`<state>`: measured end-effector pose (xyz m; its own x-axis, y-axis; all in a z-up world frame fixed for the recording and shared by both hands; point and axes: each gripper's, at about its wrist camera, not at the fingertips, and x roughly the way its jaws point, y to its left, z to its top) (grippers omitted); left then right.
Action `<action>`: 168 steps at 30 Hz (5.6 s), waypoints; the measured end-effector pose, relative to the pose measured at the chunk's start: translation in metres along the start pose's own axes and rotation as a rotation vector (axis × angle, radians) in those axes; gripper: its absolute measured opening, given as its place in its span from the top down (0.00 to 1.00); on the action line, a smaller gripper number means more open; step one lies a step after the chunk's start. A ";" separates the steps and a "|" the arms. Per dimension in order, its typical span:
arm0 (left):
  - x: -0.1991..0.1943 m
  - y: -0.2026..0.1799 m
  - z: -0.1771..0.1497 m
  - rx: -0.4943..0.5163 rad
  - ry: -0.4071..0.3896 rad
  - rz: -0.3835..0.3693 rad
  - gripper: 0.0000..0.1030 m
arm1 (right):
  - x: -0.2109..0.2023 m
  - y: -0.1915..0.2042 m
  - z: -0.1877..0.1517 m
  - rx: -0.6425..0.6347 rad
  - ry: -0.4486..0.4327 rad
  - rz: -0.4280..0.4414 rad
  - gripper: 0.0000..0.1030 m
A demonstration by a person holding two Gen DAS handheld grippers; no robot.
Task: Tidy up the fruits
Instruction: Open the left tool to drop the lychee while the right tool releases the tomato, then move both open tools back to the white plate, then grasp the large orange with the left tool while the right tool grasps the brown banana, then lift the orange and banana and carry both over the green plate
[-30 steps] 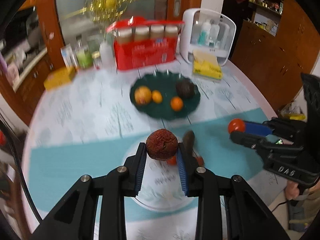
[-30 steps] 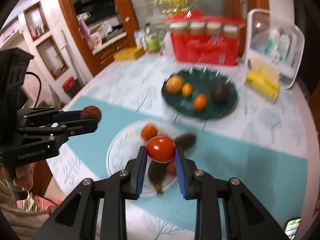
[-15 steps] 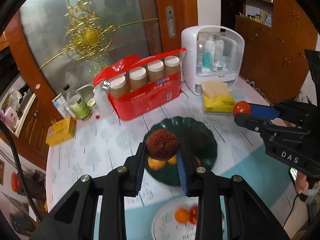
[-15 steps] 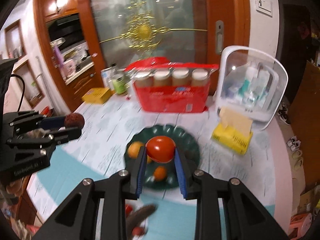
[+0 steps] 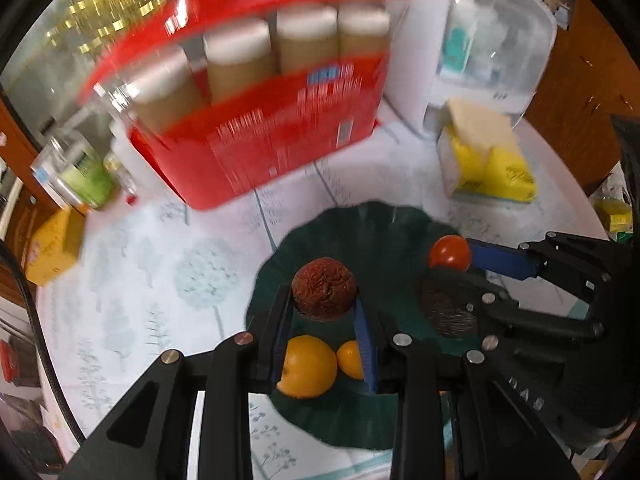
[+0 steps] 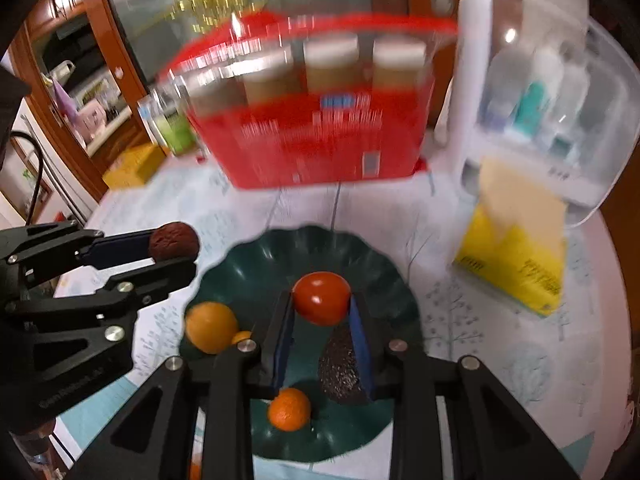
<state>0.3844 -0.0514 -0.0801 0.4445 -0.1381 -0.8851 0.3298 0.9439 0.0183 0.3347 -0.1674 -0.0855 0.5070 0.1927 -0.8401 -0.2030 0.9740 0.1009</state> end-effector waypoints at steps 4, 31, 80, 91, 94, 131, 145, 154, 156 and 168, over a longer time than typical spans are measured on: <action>0.037 0.001 -0.003 -0.016 0.043 -0.020 0.72 | 0.031 0.000 -0.004 -0.021 0.032 -0.010 0.72; -0.002 0.013 -0.018 -0.073 0.022 -0.022 0.31 | 0.022 0.002 -0.006 -0.091 0.005 -0.067 0.71; -0.127 -0.032 -0.220 -0.167 -0.049 -0.008 0.19 | -0.117 0.044 -0.184 -0.009 0.058 0.132 0.54; -0.058 -0.021 -0.217 -0.245 0.082 -0.123 0.20 | -0.056 0.044 -0.205 0.097 0.183 0.154 0.54; -0.042 -0.020 -0.214 -0.253 0.124 -0.150 0.28 | -0.046 0.043 -0.206 0.128 0.190 0.153 0.54; 0.001 -0.007 -0.223 -0.242 0.206 -0.238 0.63 | -0.019 0.068 -0.206 0.109 0.222 0.113 0.64; -0.080 -0.003 -0.225 -0.234 0.079 -0.195 0.65 | -0.068 0.074 -0.196 0.082 0.143 0.211 0.67; -0.164 -0.006 -0.198 -0.194 -0.037 -0.119 0.65 | -0.133 0.075 -0.158 0.040 0.043 0.289 0.68; -0.183 -0.007 -0.186 -0.175 -0.070 -0.085 0.64 | -0.155 0.074 -0.139 0.021 0.001 0.298 0.68; -0.237 -0.011 -0.101 -0.134 -0.203 -0.007 0.64 | -0.214 0.057 -0.026 0.014 -0.126 0.264 0.68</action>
<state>0.1911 0.0015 0.0820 0.6052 -0.1895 -0.7732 0.2263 0.9721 -0.0610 0.1934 -0.1562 0.0862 0.5380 0.4520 -0.7115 -0.3307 0.8896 0.3151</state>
